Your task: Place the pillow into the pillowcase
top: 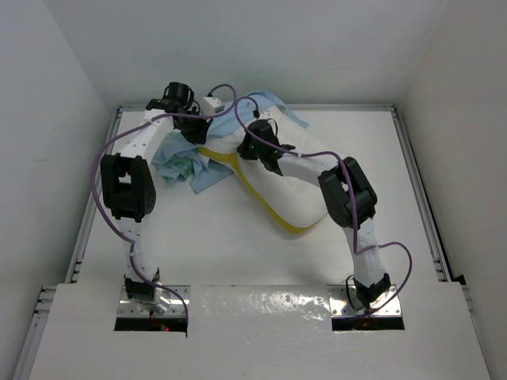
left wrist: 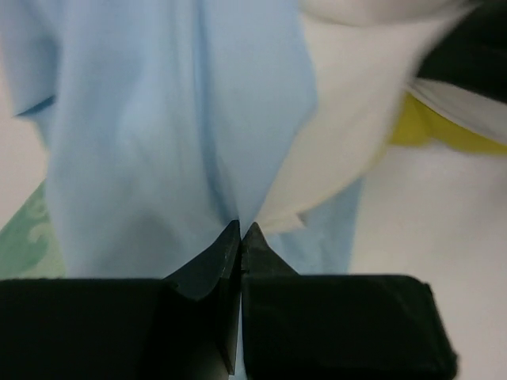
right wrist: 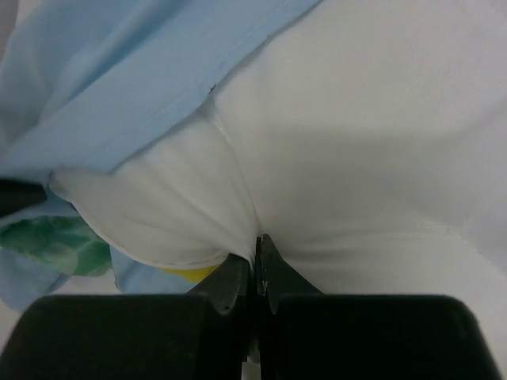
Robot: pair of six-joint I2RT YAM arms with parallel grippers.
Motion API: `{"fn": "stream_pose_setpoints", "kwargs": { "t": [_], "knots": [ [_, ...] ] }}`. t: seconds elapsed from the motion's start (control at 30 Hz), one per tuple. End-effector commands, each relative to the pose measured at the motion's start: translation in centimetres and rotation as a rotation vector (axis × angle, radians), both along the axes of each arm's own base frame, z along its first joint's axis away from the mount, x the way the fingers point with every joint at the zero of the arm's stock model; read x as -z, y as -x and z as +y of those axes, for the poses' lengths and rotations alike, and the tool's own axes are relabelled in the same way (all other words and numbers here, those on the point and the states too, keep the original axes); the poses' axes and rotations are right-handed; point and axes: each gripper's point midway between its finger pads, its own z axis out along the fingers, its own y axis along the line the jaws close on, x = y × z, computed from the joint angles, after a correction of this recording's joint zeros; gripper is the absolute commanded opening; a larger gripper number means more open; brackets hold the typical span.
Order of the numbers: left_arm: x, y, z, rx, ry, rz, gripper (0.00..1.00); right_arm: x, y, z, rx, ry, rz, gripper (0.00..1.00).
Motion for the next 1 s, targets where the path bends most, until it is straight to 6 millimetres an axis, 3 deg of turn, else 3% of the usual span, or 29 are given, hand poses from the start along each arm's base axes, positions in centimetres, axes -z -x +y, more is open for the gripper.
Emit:
{"fn": "stream_pose_setpoints", "kwargs": {
  "t": [0.0, 0.03, 0.13, 0.2, 0.23, 0.3, 0.37, 0.47, 0.53, 0.57, 0.6, 0.67, 0.73, 0.77, 0.8, 0.83, 0.87, 0.9, 0.93, 0.97],
  "knots": [
    [-5.0, 4.3, -3.2, 0.325, 0.164, -0.022, 0.00, -8.5, -3.4, -0.8, 0.091, -0.187, -0.139, 0.00],
    [-4.1, 6.4, -2.9, 0.422, 0.140, 0.027, 0.00, -10.1, -4.2, -1.3, 0.117, -0.231, -0.161, 0.00],
    [-2.1, 9.5, -2.9, 0.507, 0.159, 0.146, 0.00, -15.1, -6.4, -4.0, 0.201, -0.261, -0.280, 0.00],
    [-2.3, 10.8, -3.6, 0.527, 0.210, 0.184, 0.00, -16.9, -7.3, -5.3, 0.233, -0.191, -0.350, 0.00],
    [-3.3, 11.3, -4.4, 0.542, 0.258, 0.166, 0.00, -17.8, -7.7, -5.6, 0.248, -0.181, -0.373, 0.00],
    [-5.4, 11.8, -6.1, 0.583, 0.361, 0.123, 0.00, -17.9, -8.2, -6.1, 0.282, -0.169, -0.386, 0.00],
    [-8.4, 11.6, -7.5, 0.605, 0.452, 0.064, 0.00, -17.0, -7.8, -4.5, 0.230, -0.194, -0.367, 0.00],
    [-12.6, 11.5, -9.9, 0.637, 0.654, 0.030, 0.00, -15.5, -6.0, -1.8, 0.171, -0.190, -0.355, 0.00],
    [-14.5, 11.5, -10.9, 0.622, 0.780, 0.072, 0.00, -13.6, -4.6, -1.1, 0.155, -0.204, -0.334, 0.00],
    [-14.7, 11.2, -11.1, 0.615, 0.805, 0.083, 0.00, -12.0, -3.5, -0.4, 0.123, -0.210, -0.308, 0.00],
    [-14.3, 11.2, -11.1, 0.596, 0.820, 0.119, 0.00, -12.8, -3.1, 0.3, 0.103, -0.249, -0.331, 0.00],
    [-12.3, 11.2, -10.8, 0.570, 0.774, 0.156, 0.00, -12.3, -1.6, 2.3, -0.003, -0.269, -0.319, 0.00],
    [-9.1, 10.8, -9.4, 0.528, 0.645, 0.186, 0.26, -12.3, -0.2, 3.8, -0.127, -0.266, -0.324, 0.00],
    [-8.3, 11.0, -8.9, 0.500, 0.615, 0.214, 0.39, -11.6, 1.6, 5.0, -0.240, -0.278, -0.291, 0.05],
    [-7.8, 10.9, -8.0, 0.477, 0.555, 0.210, 0.52, -10.9, 2.5, 4.9, -0.286, -0.241, -0.286, 0.16],
    [-7.4, 11.0, -7.1, 0.460, 0.529, 0.209, 0.55, -12.5, 3.4, 4.2, -0.311, -0.231, -0.313, 0.57],
    [-7.3, 10.7, -6.2, 0.462, 0.476, 0.178, 0.63, -10.8, 4.6, 3.1, -0.329, -0.189, -0.285, 0.70],
    [-8.1, 10.6, -5.6, 0.446, 0.447, 0.147, 0.97, -10.4, 5.3, 2.0, -0.351, -0.130, -0.292, 0.83],
    [-8.4, 9.8, -5.2, 0.411, 0.414, 0.121, 0.98, -12.4, 5.9, 0.6, -0.349, -0.109, -0.327, 0.98],
    [-9.3, 7.6, -5.2, 0.323, 0.411, 0.073, 0.99, -11.5, 6.1, -1.3, -0.332, -0.062, -0.306, 0.99]
  ]
}}
